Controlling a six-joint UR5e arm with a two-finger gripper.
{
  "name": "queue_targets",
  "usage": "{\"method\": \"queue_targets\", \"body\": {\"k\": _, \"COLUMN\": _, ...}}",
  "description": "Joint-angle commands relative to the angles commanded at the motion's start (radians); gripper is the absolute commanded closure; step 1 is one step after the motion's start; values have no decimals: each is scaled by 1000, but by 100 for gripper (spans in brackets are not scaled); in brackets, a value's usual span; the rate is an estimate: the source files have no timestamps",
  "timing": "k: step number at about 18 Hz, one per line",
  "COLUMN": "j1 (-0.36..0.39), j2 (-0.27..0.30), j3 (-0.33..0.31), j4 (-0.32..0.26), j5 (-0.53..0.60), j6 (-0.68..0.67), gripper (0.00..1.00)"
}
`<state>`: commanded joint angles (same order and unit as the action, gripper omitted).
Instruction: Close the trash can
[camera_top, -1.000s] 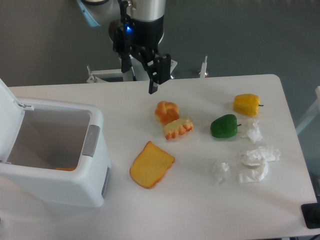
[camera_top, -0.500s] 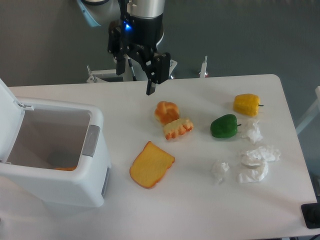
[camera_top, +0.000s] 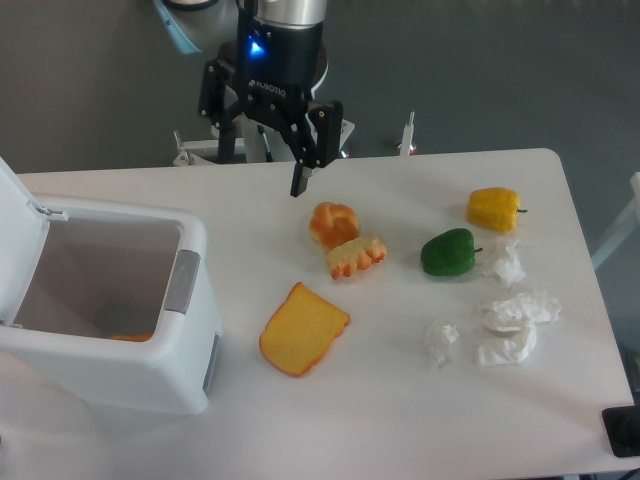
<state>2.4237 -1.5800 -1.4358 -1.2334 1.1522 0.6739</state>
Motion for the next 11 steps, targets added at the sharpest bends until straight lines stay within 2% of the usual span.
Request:
{"method": "queue_targets", "body": {"k": 4, "j1": -2, "j2": 6, "j3": 6, "j4": 3, "j5": -25, "j6": -97, "gripper": 0}}
{"method": "queue_targets", "body": {"k": 7, "j1": -8, "j2": 0, "j3": 26, "j4": 23, "j5": -49, "j6": -222, "gripper": 0}}
{"method": "queue_targets", "body": {"k": 9, "j1": -8, "j2": -8, "j3": 28, "j4": 58, "j5": -132, "j6": -333, "gripper": 0}}
{"method": "queue_targets", "body": {"k": 11, "j1": -8, "j2": -11, "j3": 29, "j4": 68, "j5": -224, "j6": -413, "gripper": 0}}
